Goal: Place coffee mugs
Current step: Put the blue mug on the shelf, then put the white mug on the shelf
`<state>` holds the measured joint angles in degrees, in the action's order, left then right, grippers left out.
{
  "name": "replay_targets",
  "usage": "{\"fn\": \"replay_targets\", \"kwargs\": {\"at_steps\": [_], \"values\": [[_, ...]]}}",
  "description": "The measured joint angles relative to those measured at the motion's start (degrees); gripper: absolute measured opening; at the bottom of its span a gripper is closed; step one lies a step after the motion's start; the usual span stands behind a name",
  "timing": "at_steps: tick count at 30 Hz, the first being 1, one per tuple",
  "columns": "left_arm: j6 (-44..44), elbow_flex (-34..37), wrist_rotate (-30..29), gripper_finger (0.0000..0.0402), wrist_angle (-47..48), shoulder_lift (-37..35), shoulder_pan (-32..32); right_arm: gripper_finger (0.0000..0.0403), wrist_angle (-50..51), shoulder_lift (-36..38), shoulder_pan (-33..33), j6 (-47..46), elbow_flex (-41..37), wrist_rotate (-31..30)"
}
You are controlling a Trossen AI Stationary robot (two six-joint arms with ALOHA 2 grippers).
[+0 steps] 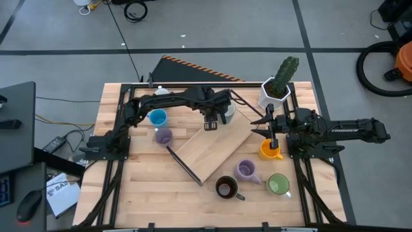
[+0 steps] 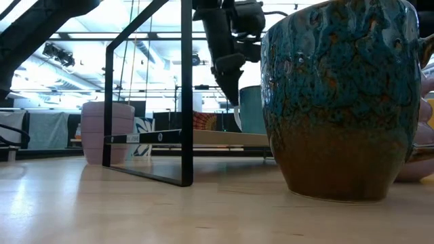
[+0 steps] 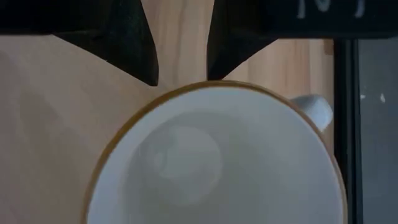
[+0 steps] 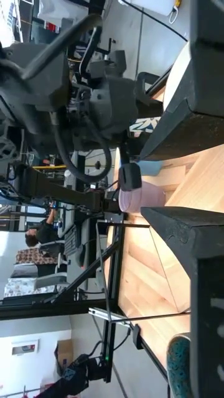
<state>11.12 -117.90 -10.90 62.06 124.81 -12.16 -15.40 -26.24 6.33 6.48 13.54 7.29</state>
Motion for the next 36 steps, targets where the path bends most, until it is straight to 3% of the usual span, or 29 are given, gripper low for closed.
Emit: {"fn": "replay_targets", "kwargs": {"at_steps": [13,23,28,32,36], "values": [[-9.4,0.3,-1.1,0.0141,-4.1,0.0,0.2,0.0135,-0.4,0.0,0.0,1.0,0.0,-0.1],[-10.5,-2.0,-2.1,0.0141,17.3,-3.4,-1.8,0.0135,0.1,0.0,0.0,0.0,0.0,-0.1],[-12.6,9.0,-6.1,0.0141,16.2,-10.9,-5.0,0.0135,1.4,0.0,-0.4,-0.1,0.0,0.0],[-14.6,22.7,-6.2,0.0141,5.3,-19.7,-8.8,0.0135,0.7,0.0,-0.4,0.1,0.0,0.0],[-17.7,31.6,-6.0,0.0141,-1.0,-26.6,-13.6,0.0135,-0.6,0.0,-0.4,0.6,0.0,0.0]]}}
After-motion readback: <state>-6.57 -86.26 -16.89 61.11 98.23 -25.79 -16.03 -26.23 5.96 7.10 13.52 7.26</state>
